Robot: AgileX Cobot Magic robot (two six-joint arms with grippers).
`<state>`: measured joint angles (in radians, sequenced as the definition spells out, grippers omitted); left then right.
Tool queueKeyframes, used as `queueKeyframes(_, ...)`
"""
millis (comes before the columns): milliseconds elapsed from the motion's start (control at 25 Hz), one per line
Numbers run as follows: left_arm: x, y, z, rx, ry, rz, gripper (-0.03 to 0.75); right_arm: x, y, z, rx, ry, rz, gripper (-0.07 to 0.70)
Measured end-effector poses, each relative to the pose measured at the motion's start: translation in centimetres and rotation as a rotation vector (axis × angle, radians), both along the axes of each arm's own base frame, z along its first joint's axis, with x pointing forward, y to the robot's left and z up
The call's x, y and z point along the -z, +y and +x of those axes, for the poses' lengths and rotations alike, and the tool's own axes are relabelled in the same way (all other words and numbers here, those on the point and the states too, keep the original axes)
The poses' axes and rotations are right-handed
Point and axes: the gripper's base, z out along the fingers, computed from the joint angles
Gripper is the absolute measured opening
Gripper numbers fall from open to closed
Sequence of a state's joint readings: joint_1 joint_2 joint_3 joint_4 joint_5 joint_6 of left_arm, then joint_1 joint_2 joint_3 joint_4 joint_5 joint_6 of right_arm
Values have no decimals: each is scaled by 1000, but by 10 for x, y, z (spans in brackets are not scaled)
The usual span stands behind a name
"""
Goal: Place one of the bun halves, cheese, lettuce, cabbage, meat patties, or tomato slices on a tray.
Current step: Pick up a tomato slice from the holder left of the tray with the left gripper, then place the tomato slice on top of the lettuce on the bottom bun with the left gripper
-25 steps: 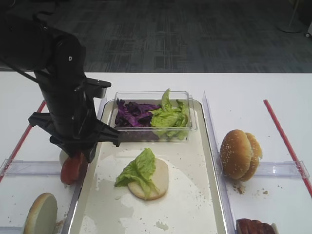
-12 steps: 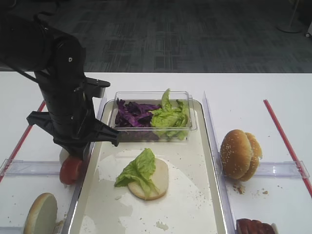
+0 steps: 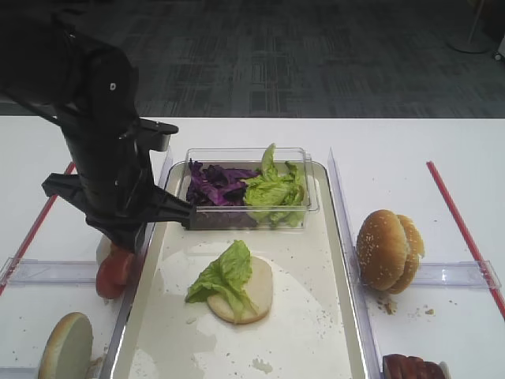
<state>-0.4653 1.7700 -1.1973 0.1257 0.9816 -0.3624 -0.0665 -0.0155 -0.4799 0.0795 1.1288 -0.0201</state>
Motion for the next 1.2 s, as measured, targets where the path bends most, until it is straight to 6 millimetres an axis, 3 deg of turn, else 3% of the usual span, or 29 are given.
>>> queueKeyframes(240,-33,2,-3,-2,-83,-41,56,0,0,0,0,0,0,193)
queueKeyframes(560,-35,-2,-10,47,-25,-82,55,0,0,0,0,0,0,193)
queueKeyframes(1200,-49,-48,-29,313,110,-615,55,0,0,0,0,0,0,193)
